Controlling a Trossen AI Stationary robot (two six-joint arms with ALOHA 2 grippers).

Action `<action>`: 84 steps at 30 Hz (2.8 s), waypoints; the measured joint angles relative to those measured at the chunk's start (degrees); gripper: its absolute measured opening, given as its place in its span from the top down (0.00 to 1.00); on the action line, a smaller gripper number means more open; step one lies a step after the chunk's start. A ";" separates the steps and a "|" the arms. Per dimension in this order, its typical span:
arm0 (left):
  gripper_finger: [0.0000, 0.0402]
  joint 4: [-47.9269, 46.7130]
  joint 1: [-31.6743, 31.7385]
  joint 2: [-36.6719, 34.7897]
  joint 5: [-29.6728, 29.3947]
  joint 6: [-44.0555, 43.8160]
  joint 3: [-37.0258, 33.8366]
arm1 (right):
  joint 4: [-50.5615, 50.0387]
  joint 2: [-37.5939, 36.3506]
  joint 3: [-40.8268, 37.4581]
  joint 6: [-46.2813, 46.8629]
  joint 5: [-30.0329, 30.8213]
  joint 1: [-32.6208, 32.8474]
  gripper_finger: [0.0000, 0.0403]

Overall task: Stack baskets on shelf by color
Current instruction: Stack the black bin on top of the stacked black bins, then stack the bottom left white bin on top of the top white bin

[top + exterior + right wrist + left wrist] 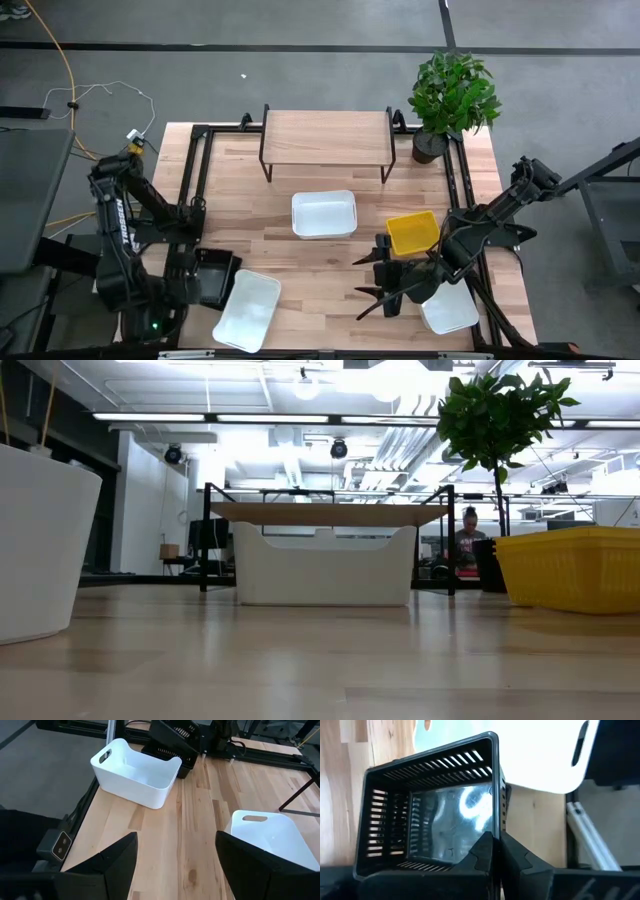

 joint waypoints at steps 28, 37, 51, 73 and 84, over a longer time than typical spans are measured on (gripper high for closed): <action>1.00 4.38 1.49 0.13 -1.75 3.10 -10.00 | 0.02 0.04 -0.02 -0.26 0.02 0.00 0.37; 0.87 4.35 1.49 0.13 -4.43 -0.02 -10.00 | 0.02 0.04 -0.02 -0.26 0.02 0.00 0.37; 0.54 5.15 3.74 0.13 -5.79 -2.72 -10.00 | 0.02 0.04 -0.02 -0.28 0.02 0.00 0.37; 0.53 31.59 12.48 6.78 -3.43 -19.77 -10.00 | -2.70 0.04 -0.04 3.20 0.04 -0.01 0.37; 0.57 27.97 7.85 10.86 -3.94 -33.41 -10.00 | -2.95 2.70 -0.04 2.20 1.25 -0.26 0.37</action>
